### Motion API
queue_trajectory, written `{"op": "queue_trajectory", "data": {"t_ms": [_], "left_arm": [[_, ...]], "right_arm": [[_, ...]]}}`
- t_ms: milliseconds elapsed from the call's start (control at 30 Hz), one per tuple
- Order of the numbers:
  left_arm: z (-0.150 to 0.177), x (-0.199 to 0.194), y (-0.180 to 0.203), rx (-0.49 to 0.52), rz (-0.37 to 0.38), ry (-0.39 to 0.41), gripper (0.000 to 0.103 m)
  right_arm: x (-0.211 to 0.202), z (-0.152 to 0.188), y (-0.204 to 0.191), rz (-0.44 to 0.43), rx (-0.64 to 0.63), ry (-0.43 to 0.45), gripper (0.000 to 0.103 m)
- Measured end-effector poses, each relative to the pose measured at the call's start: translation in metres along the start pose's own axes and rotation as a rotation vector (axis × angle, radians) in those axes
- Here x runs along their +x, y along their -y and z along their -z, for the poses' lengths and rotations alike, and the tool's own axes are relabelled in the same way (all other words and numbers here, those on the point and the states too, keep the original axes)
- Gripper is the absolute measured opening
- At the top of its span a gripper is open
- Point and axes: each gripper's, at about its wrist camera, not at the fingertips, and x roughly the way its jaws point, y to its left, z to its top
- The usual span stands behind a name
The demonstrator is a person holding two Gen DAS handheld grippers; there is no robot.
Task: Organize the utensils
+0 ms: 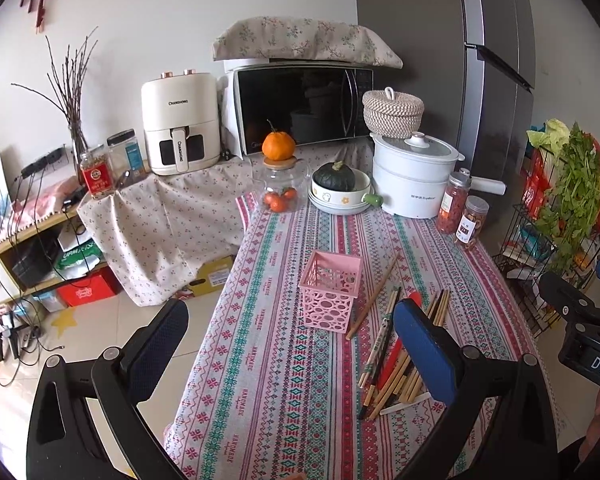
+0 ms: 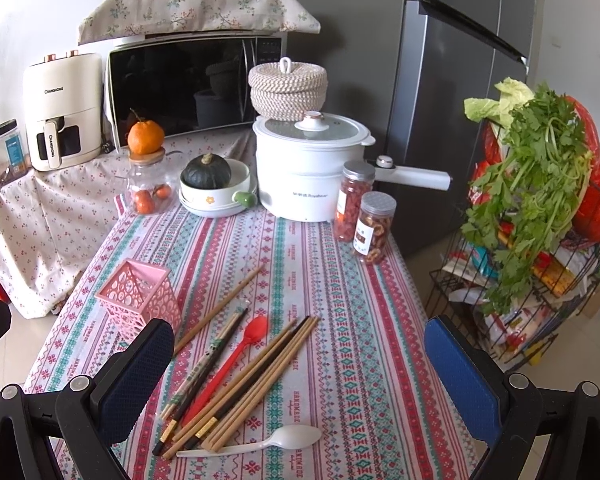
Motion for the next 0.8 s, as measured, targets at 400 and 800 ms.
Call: {"op": "queue_trajectory", "data": {"t_ms": [400,800], "left_arm": [[-0.002,0.001,0.003,0.003,0.000,-0.004,0.103],[-0.004,0.012,0.008,0.013,0.019,-0.032,0.103]], "right_arm": [[0.002,0.001,0.003,0.005,-0.003,0.003,0.103],[0.008,-0.007,-0.002,-0.012,-0.026,-0.011,0.103]]}}
